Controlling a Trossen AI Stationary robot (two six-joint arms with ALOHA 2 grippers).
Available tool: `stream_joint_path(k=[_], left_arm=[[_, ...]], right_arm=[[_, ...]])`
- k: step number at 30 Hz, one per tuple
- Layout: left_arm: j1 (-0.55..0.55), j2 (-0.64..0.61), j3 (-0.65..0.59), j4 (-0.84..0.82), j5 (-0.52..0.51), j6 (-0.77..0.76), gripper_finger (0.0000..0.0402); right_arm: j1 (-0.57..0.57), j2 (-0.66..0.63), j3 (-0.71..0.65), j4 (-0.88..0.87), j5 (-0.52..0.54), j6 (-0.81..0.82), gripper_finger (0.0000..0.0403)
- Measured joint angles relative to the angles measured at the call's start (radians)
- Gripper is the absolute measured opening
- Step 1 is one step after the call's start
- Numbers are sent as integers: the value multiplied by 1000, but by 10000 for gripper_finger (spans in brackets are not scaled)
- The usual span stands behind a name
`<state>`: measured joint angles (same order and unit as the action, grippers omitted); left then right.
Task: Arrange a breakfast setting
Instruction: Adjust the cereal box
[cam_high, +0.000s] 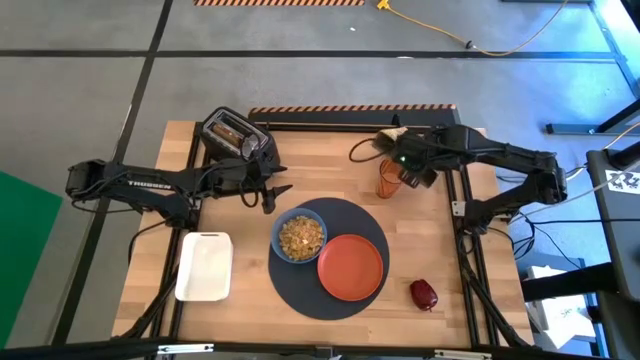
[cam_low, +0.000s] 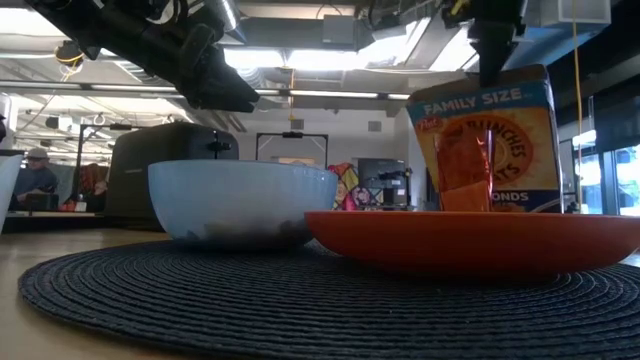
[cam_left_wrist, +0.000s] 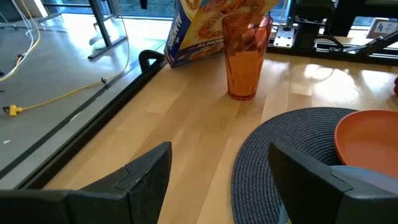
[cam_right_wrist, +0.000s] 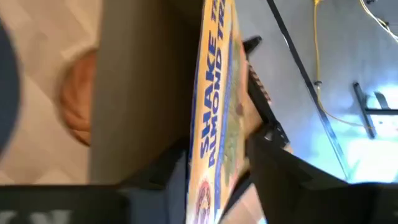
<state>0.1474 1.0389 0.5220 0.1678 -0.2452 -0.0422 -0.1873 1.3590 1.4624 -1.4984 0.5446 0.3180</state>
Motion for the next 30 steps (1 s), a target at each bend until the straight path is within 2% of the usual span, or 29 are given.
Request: stream_joint_path(k=[5,8,13,21,24,30], left_arm=[[0,0,0,0,0,0,262],[0,0,0,0,0,0,262],[0,0,0,0,-1,11,262],[0,0,0,0,-1,12,262],[0,0,0,0,-1,12,262],[0,0,0,0,-1,12,262]], right_arm=[[-125,0,0,-16,-20,-88,59],[-212,0,0,-8,-93,-179,11],[-372,0,48,6,-267,-296,6],[-649,0,302,-18,-486,-451,1],[-738,6,336,-61,-500,-471,1],[-775,18,286,-72,-486,-457,0]])
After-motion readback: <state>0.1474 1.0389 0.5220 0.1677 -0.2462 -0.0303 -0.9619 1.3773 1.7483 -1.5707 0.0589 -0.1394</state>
